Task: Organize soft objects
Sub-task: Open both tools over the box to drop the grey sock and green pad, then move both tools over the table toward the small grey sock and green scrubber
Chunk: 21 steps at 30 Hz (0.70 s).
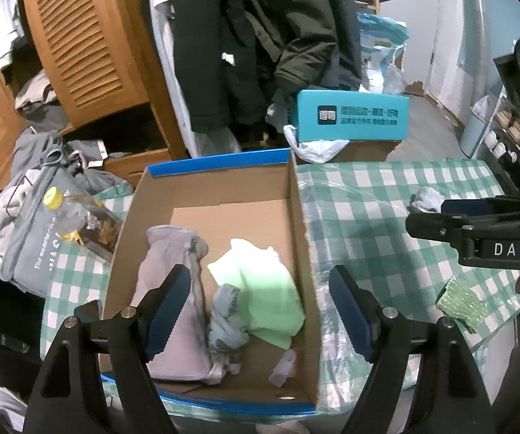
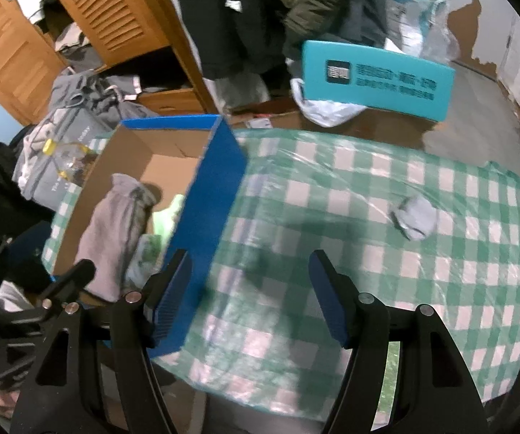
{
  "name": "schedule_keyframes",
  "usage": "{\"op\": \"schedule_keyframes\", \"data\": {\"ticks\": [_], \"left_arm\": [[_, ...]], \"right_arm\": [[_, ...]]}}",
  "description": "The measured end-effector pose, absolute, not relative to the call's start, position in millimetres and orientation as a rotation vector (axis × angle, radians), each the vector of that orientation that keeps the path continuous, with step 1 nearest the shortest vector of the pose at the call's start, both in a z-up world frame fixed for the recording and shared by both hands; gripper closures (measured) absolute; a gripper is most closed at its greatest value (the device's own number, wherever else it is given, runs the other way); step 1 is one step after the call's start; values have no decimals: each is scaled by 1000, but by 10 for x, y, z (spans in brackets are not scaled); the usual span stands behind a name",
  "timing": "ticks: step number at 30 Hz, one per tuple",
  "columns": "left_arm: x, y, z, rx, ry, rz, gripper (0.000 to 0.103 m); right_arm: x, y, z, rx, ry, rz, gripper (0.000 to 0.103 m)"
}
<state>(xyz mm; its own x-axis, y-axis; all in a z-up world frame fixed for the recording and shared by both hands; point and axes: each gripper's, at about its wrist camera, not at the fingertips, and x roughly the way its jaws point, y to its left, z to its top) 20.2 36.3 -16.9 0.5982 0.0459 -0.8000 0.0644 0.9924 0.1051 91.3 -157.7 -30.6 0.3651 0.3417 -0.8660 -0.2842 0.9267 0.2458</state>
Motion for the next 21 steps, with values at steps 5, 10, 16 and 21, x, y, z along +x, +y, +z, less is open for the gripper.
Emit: {"op": "schedule_keyframes", "data": {"ticks": [5,10,16,21], "left_arm": [[202,156,-190,155,936,-39,22],[209,-83,-218,181,948,-74,22],[244,-348,-278,197,968,-116,22],[369,-485,-354,173,1004,-134,22]], "right_arm": [[889,-1814,-364,57,1137,357,36],[875,-2048,-382,65,1139,323,36],[879,-2331,-446,83,1146,278,35],[929,-2546,-518,95,1161,238,35]]}}
